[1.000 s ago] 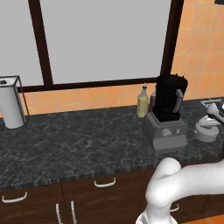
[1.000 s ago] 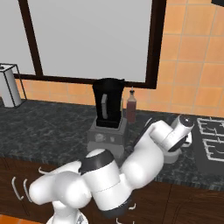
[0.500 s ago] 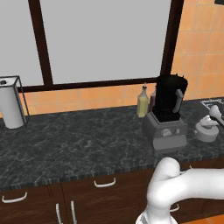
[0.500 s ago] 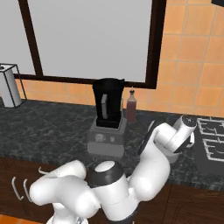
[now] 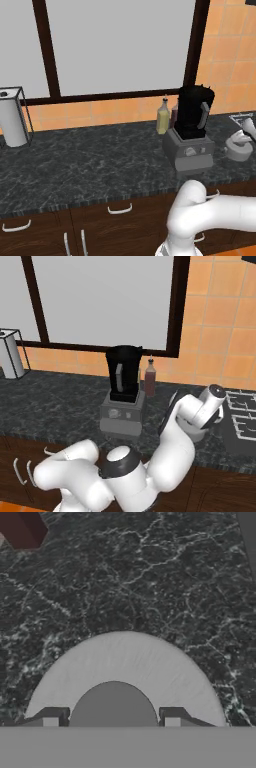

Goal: Close the lid blender by securely placing the lid on top.

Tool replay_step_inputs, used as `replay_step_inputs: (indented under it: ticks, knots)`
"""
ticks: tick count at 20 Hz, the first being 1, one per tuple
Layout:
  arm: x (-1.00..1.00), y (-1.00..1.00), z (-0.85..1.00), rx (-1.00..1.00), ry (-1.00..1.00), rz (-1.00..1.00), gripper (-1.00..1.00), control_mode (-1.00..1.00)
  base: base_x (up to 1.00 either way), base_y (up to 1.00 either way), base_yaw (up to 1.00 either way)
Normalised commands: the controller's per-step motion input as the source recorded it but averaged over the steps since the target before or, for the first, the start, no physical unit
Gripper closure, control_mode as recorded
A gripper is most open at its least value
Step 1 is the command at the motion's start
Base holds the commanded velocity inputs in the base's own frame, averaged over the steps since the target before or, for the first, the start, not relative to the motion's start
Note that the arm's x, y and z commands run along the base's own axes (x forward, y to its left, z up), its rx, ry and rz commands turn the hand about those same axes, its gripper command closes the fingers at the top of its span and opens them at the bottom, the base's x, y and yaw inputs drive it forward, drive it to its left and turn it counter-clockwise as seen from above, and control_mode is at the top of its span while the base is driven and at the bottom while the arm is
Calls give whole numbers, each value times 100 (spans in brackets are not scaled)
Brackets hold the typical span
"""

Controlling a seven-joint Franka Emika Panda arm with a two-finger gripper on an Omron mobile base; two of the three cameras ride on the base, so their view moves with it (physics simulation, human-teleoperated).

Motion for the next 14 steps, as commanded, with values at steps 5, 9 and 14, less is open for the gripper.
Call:
replay_step_inputs:
  ticks: [5, 9, 14]
  knots:
    - [-51, 0, 100, 0, -8, 0, 100, -100, 0, 0, 0]
    - [-32, 18, 100, 3, -16, 1, 100, -100, 0, 0, 0]
    - [-11, 28, 100, 3, -19, 1, 100, -100, 0, 0, 0]
